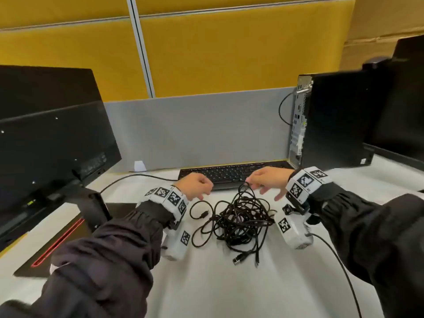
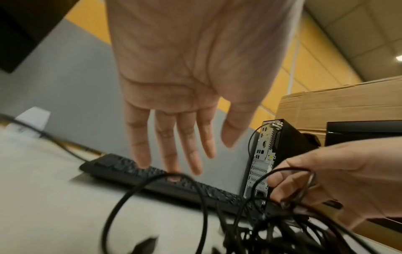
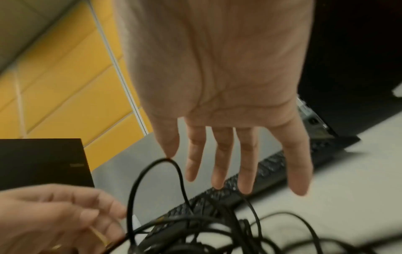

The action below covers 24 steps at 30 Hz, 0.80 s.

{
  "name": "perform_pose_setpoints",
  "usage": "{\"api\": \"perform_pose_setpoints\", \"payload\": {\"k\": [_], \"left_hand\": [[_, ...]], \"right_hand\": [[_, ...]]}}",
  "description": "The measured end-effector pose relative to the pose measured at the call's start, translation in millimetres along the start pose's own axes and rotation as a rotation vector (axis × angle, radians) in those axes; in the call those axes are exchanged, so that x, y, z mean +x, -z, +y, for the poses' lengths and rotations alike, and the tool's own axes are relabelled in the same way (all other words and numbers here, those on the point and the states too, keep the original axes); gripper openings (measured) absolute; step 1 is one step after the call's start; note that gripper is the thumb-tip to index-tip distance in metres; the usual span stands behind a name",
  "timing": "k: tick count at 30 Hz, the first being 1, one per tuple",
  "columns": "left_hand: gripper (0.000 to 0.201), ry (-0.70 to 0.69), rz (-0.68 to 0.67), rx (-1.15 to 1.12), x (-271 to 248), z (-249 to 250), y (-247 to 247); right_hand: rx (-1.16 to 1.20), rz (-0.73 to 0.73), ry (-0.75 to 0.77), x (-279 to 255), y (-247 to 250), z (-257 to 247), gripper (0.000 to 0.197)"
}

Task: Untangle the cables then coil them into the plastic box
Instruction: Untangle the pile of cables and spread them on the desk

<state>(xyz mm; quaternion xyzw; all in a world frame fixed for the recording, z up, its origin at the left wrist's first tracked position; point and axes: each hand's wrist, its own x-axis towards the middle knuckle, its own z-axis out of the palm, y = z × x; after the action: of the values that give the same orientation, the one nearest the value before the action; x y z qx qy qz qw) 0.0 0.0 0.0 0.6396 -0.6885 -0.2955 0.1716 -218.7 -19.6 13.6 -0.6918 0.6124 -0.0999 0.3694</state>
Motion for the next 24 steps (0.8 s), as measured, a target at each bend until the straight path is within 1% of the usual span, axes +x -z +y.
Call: {"api": "perform_pose_setpoints", "payload": {"k": [2, 3, 6, 8, 9, 12, 14, 16, 18, 20, 22, 24], "left_hand": [[0.029, 0.024, -0.089, 0.088, -5.2, -1.9, -4.2], [0.034, 0.053, -0.145, 0.108, -7.1, -5.0, -8.5], [0.058, 0.128, -0.319, 0.05, -6.3, -11.0, -25.6], [0.076, 0.114, -0.39, 0.025, -1.1, -11.1, -36.9], [0.08, 0.096, -0.403, 0.04, 0.4, -10.1, -41.2], [0.078, 0.084, -0.416, 0.044, 10.0, -9.8, -47.1], [0.077, 0.097, -0.424, 0.02, 15.1, -9.4, -47.6], [0.076, 0.099, -0.422, 0.009, 17.6, -9.5, -48.9], [0.077, 0.099, -0.418, 0.004, 18.7, -9.5, -50.0], [0.081, 0.092, -0.41, 0.005, 18.7, -9.5, -51.2], [0.085, 0.092, -0.396, -0.002, 18.7, -10.5, -52.3], [0.079, 0.092, -0.384, -0.023, 17.6, -10.5, -53.7]], "right_hand": [[0.08, -0.045, -0.055, -4.1, -5.8, -0.1, 0.04], [0.119, -0.069, -0.066, -5.6, -8.5, -0.1, 0.043], [0.161, -0.131, -0.048, -4.7, -12.5, 2.5, 0.052], [0.205, -0.186, -0.034, 2.5, -16.2, 9.9, 0.062], [0.268, -0.231, -0.035, 8.5, -20.7, 15.4, 0.067], [0.479, -0.366, -0.037, 27.4, -30.3, 29.7, 0.081], [0.521, -0.432, -0.02, 37.3, -30.7, 34.6, 0.084], [0.509, -0.468, 0.006, 38.4, -28.6, 35.0, 0.086], [0.478, -0.5, 0.022, 38.0, -28.2, 36.0, 0.085], [0.451, -0.519, 0.057, 36.1, -30.6, 36.7, 0.079], [0.406, -0.467, 0.113, 34.3, -34.5, 35.3, 0.062], [0.364, -0.373, 0.157, 32.7, -39.0, 32.6, 0.041]]}}
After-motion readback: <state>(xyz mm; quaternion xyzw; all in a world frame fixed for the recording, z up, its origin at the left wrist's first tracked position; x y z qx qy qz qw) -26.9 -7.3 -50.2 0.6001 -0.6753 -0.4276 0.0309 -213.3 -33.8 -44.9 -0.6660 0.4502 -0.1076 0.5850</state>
